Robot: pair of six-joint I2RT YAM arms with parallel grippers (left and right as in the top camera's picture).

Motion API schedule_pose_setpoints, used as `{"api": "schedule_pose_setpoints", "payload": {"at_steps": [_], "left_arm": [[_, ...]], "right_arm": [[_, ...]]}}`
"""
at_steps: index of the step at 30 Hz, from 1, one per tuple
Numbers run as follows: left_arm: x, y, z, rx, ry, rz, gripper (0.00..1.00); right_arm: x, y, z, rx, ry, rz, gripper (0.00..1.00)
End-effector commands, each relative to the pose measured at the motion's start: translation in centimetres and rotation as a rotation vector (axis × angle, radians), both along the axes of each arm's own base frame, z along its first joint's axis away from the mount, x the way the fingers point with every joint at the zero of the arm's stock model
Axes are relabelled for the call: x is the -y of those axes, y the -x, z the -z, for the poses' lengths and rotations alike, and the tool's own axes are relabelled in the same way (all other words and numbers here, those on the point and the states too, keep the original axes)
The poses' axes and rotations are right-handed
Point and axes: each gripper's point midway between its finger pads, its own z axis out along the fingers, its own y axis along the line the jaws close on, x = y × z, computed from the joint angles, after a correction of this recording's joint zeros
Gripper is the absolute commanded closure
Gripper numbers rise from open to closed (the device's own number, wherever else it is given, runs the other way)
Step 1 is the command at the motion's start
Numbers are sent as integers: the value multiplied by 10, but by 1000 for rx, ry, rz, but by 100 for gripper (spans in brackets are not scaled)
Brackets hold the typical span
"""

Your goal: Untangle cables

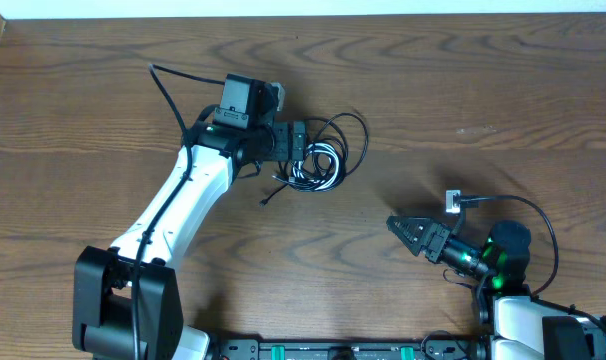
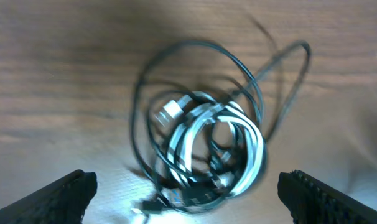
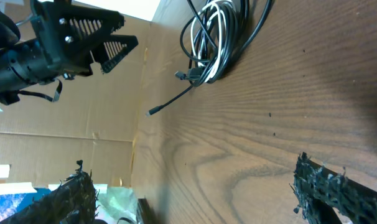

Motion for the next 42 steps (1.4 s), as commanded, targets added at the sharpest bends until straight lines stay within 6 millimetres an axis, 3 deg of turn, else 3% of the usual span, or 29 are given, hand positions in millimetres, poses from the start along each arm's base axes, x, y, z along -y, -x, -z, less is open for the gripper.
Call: {"api": "schedule_pose_setpoints", "payload": {"at_steps": [1,7,12,22,25,29,30,31,34,36,42], "left_arm": [[-16,-11,1,52,-87,-36,3],[-15,-15,14,60,-131,36,8],[-14,-13,56,-9,-189,120,9],[0,-11,112,-82,-217,179,16],[5,-11,123,-91,-221,193,27],[7,-10,133,-103,-223,197,35],[7,-10,137,-110,-225,198,54],[6,-9,138,-113,-226,198,66],[6,-8,138,-125,-222,184,86],[6,-8,138,-135,-208,150,92],[6,-8,138,-217,-113,-90,92]], "right_arm": [[1,-2,0,42,28,0,1],[1,-2,0,38,28,1,1],[4,-4,4,21,37,20,1],[9,-1,26,-93,66,64,1],[9,0,27,-101,66,63,1],[9,1,28,-108,67,63,1],[9,2,30,-117,68,63,1],[10,2,31,-123,69,65,1],[12,1,33,-132,78,82,1],[12,1,33,-131,78,82,1],[15,8,49,-185,122,85,1]]}}
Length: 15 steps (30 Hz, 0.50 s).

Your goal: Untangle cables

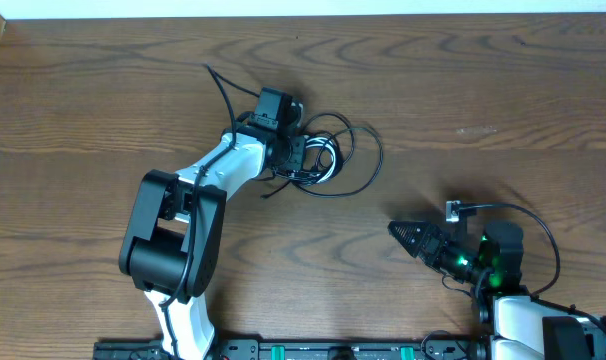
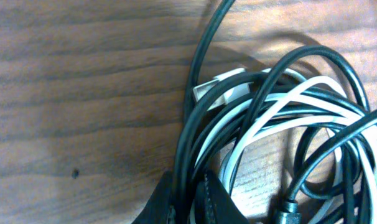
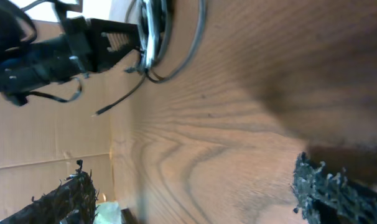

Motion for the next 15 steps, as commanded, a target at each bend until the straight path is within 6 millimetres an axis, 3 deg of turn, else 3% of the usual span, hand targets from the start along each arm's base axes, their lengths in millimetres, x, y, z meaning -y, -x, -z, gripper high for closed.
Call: {"api": "schedule_pose_setpoints", "payload": {"at_steps": [1,6,10,15], "left_arm": [[-6,11,23,-125,36,-227,93],[-7,15,21,-205,111,-484,93],[-9,28,16,-303,161,-694,92],[16,44,1,-421,281,-628,92]], "right_arm": [[3,1,8,-9,36,4,1],[-1,5,3,1,15,-28,1],[-13,11,-15,67,-56,-123,1],[-21,8,-44,227,-92,-194,6]]}}
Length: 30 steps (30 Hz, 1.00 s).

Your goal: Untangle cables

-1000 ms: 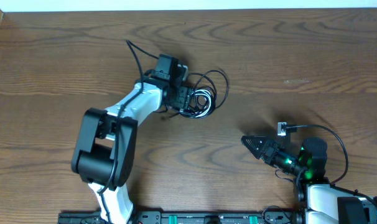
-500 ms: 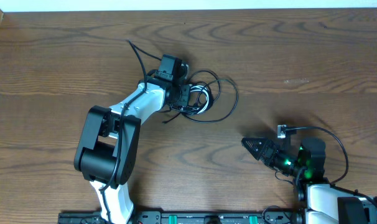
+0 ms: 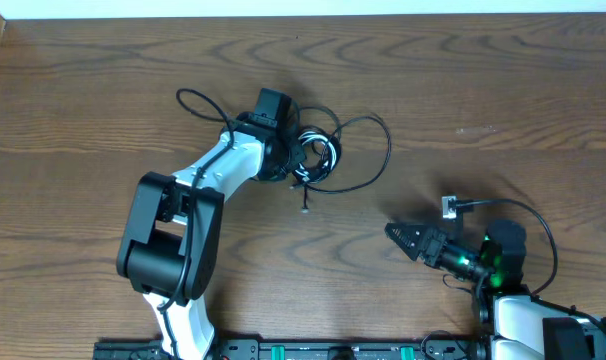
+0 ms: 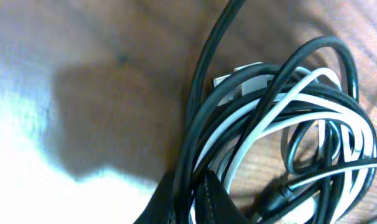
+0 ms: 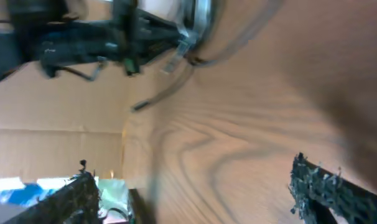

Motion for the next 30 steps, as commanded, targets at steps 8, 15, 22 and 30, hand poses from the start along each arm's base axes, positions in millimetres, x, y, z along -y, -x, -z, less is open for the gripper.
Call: {"api": "schedule_pose_setpoints", "payload": {"at_steps": [8,15,22,30], "left_arm": [[55,38,-23,-52,329,312,93],[68,40,-53,31,372,403,92],[84,45,-99,172,398,512,92],[82,47,-100,229,283,564,76]], "right_arm": [[-2,-10,-31,205,-7,-22,18],[3,-17,-29,188,2,29,28],[12,-29,-25,175,29,117,32],[14,-25,-11,98,41,126,27]]}}
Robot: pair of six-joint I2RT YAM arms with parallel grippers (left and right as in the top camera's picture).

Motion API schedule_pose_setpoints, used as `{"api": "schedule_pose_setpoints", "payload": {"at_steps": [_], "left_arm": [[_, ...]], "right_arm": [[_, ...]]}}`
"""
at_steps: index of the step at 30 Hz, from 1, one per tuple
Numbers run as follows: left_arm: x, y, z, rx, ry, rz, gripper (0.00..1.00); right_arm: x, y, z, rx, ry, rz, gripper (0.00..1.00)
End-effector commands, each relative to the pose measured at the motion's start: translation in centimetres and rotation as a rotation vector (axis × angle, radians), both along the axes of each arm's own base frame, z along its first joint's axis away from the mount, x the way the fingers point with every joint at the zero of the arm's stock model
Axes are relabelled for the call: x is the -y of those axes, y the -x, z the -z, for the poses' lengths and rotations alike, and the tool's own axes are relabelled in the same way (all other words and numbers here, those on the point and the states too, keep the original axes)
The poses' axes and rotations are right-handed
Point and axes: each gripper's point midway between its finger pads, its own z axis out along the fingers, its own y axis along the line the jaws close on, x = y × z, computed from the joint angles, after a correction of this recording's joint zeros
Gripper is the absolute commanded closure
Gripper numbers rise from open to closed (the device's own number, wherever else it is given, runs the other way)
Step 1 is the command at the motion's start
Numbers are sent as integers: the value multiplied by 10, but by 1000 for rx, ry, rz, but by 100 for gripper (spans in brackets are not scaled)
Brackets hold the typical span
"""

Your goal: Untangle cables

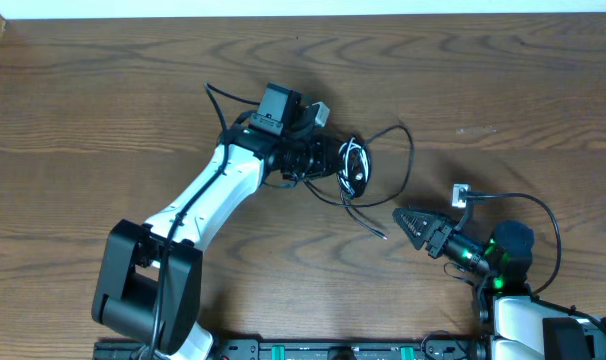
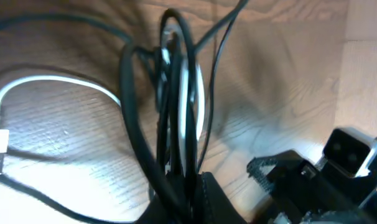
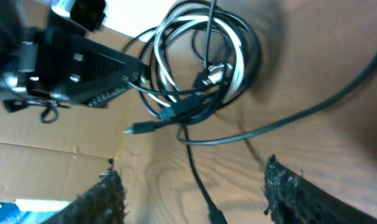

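Observation:
A tangled bundle of black and white cables (image 1: 349, 170) hangs from my left gripper (image 1: 328, 160), which is shut on it near the table's middle; the coil stands on edge above the wood. In the left wrist view the loops (image 2: 176, 93) rise from the closed jaws, and a white USB plug shows at the left. A black cable end (image 1: 368, 222) trails toward my right gripper (image 1: 408, 222), which is open just right of it. The right wrist view looks at the coil (image 3: 201, 56) and a loose black lead (image 3: 201, 180) between its fingers (image 3: 107, 196).
The wooden table (image 1: 503, 90) carries everything. A small white connector (image 1: 460, 193) on a thin black wire lies beside the right arm. A white plug (image 1: 316, 112) sticks out near the left wrist. Cardboard (image 3: 45, 168) shows beyond the table's edge.
My left gripper has moved right and lifted the bundle, turning the coil on edge. A black end now trails toward my right gripper, which has come slightly up and nearer the coil.
The bundle first lay flat with my left gripper open over it, my right gripper open far off. Then the left was down, shut on the coil's strands, and shifted it slightly. Now the coil is raised and carried right, close to the open right gripper.

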Motion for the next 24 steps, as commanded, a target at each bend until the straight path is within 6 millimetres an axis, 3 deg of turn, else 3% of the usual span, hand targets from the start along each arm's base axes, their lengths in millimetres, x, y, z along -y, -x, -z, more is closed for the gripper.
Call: {"api": "schedule_pose_setpoints", "payload": {"at_steps": [1,7,11,15,20,24], "left_arm": [[-11,-3,10,47,-107,-14,72],[-30,-14,23,102,-267,-79,35],[-42,-21,29,170,-378,-93,28],[-51,-28,32,209,-456,-119,13],[-55,-32,44,205,-492,-129,13],[-56,-30,68,161,-525,-115,34]], "right_arm": [[3,0,9,-45,9,22,25],[5,4,22,-116,19,36,21],[6,4,24,-116,28,41,16],[7,5,29,-126,47,46,15],[12,5,40,-173,66,78,14],[12,6,42,-186,69,81,13]]}}
